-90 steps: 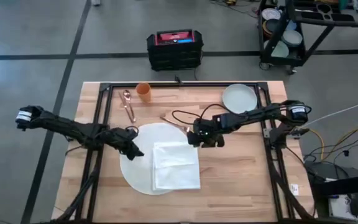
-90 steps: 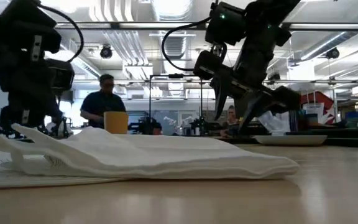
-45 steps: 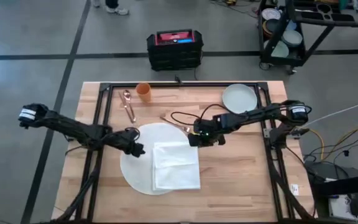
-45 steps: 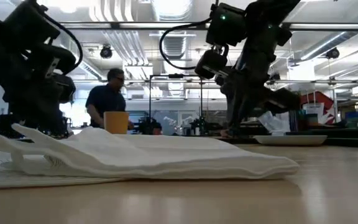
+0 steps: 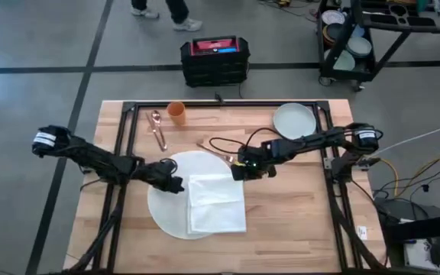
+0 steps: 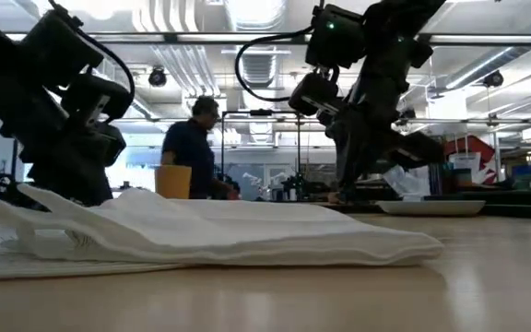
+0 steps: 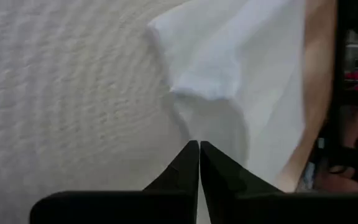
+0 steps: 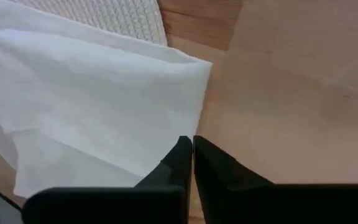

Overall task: Set table place
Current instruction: Fold the white napkin

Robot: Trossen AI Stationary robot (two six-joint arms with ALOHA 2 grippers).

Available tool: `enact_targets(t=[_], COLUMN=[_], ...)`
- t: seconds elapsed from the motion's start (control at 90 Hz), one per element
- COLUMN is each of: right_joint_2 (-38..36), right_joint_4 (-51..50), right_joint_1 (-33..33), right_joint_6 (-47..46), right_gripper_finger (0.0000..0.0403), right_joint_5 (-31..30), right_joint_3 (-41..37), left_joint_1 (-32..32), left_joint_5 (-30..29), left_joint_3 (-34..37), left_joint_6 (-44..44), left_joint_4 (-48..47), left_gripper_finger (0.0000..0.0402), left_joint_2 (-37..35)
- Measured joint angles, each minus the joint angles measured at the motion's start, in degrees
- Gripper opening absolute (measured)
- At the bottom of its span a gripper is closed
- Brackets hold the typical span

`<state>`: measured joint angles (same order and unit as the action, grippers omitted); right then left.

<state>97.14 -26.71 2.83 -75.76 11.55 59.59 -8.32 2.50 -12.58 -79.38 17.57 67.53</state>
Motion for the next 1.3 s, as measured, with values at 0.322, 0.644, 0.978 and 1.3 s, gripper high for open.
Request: enact_targets(t=[0.322,0.644,0.978,1.3], right_joint_2=[0.0,0.0,0.0,0.0], right_joint_4=[-0.05,0.0,0.01,-0.01], right_joint_1=[0.0,0.0,0.2,0.2], right_joint_6=[0.3,-0.18,-0.27,-0.46], right_gripper_finger=[0.0,0.0,0.0,0.0], right_joint_5=[-0.2,-0.93,-1.09,-1.67], right_joint_3=[0.0,0.0,0.0,0.0], left_joint_1=[0.33,1.77,3.95,4.7], left_joint_5=[-1.51,-2.02,-3.52,-5.54], left_joint_3=[-0.81,-0.92,-0.92,-1.01], left_joint_6=[-0.71,-1.35,-1.72,-2.67], left_joint_4=[1.02,3.51,2.8,0.22], left_gripper_finger=[0.0,0.0,0.0,0.0], left_joint_2=[3.0,4.31,4.49,4.36])
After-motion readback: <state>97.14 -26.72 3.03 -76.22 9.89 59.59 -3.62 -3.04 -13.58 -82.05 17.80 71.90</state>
